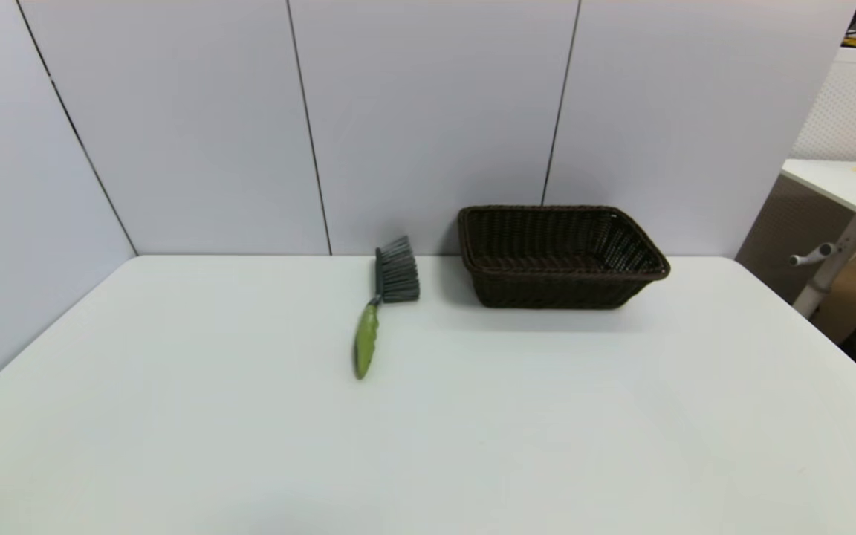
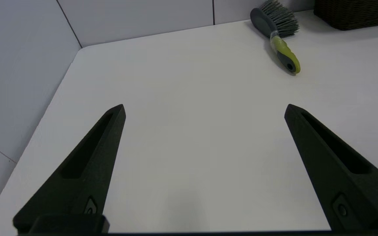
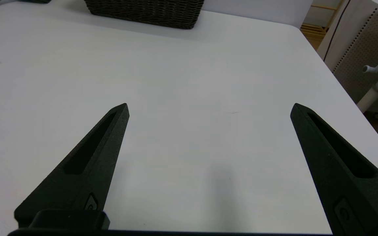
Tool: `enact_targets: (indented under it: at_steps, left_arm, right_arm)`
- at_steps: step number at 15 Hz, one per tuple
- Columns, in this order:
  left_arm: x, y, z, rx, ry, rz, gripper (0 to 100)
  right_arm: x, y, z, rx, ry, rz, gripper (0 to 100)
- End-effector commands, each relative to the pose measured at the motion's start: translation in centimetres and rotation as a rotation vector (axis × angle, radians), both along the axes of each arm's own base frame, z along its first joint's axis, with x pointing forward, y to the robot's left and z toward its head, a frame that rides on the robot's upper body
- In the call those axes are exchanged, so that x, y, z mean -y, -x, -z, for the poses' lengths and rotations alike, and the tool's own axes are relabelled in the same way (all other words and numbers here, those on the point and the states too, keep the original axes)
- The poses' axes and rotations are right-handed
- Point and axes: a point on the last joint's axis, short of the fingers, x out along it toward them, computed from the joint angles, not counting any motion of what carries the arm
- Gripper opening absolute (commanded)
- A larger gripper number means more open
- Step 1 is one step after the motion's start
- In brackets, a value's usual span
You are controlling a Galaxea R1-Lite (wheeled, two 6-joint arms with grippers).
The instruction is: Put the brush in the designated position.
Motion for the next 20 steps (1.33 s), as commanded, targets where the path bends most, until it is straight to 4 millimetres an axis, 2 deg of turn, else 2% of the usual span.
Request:
enact_targets:
  at_steps: [1, 6, 20]
  left_arm:
    - [0.0, 0.6, 5.4, 0.041, -0.002, -0.019, 100]
    - [0.0, -0.5, 7.8, 0.008, 0.007, -0.046, 100]
    - [-0.1, -0.6, 7.8, 0.022, 0.112, -0.106, 100]
  right_arm:
    - [0.0, 0.0, 0.0, -0.003, 0.001, -0.001, 100]
    - [0.0, 0.0, 0.0, -0.003, 0.001, -0.001, 100]
    - [0.0, 0.0, 0.0, -0.003, 0.001, -0.001, 100]
